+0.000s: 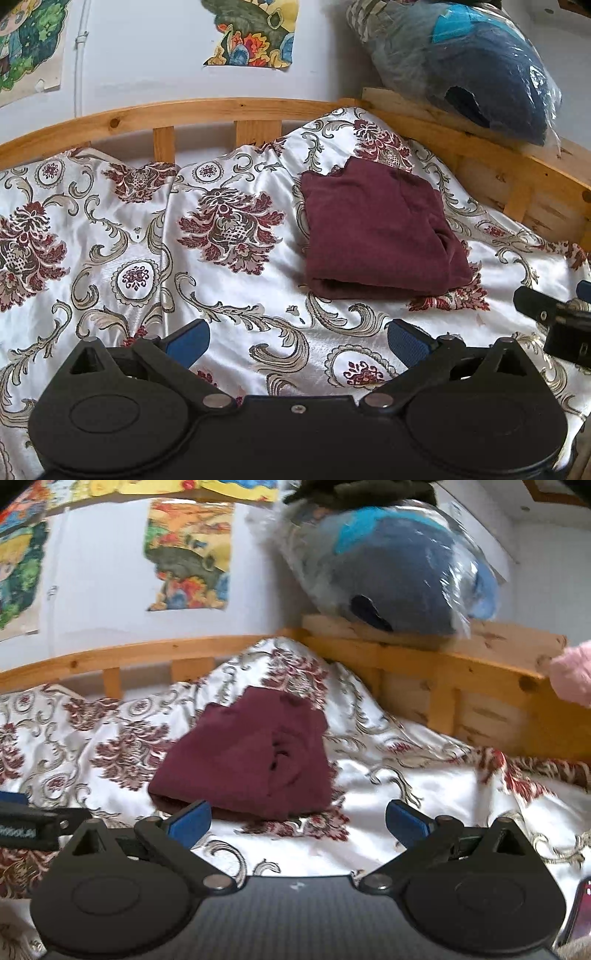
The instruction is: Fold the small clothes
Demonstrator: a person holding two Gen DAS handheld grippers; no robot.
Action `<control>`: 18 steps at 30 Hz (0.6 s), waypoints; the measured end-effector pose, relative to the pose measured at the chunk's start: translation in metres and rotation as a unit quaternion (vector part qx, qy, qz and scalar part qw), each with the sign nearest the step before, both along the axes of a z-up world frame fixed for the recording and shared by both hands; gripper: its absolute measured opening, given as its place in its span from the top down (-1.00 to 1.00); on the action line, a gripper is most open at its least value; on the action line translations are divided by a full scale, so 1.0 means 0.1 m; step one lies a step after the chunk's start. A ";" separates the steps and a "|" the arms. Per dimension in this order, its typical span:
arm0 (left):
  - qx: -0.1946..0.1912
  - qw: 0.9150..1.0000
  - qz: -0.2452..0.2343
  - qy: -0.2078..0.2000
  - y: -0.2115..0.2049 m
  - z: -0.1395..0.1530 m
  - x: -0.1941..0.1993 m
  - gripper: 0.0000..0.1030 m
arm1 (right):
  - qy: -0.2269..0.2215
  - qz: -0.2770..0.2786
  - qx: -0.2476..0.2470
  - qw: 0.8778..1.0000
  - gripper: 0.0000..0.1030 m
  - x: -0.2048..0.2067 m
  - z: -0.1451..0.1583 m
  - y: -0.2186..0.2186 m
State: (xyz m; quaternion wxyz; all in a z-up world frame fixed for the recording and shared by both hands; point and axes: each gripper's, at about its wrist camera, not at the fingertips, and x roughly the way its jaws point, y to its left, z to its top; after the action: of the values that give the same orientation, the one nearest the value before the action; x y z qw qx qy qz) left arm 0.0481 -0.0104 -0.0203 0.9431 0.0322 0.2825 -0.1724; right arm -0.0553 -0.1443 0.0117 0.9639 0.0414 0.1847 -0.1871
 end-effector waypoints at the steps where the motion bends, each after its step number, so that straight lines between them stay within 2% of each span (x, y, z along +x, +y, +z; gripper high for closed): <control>1: 0.002 1.000 -0.001 -0.001 0.00 -0.01 0.00 -0.99 | 0.000 0.000 0.000 1.000 -1.00 0.00 -0.01 0.00; 18: 0.008 1.000 0.000 0.002 0.00 -0.05 0.00 -0.99 | -0.004 0.011 -0.006 1.000 -1.00 0.00 -0.01 0.04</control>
State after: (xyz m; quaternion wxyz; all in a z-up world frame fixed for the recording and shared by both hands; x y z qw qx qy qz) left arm 0.0478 -0.0103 -0.0249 0.9421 0.0394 0.2858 -0.1706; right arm -0.0552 -0.1405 0.0105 0.9668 0.0343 0.1806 -0.1772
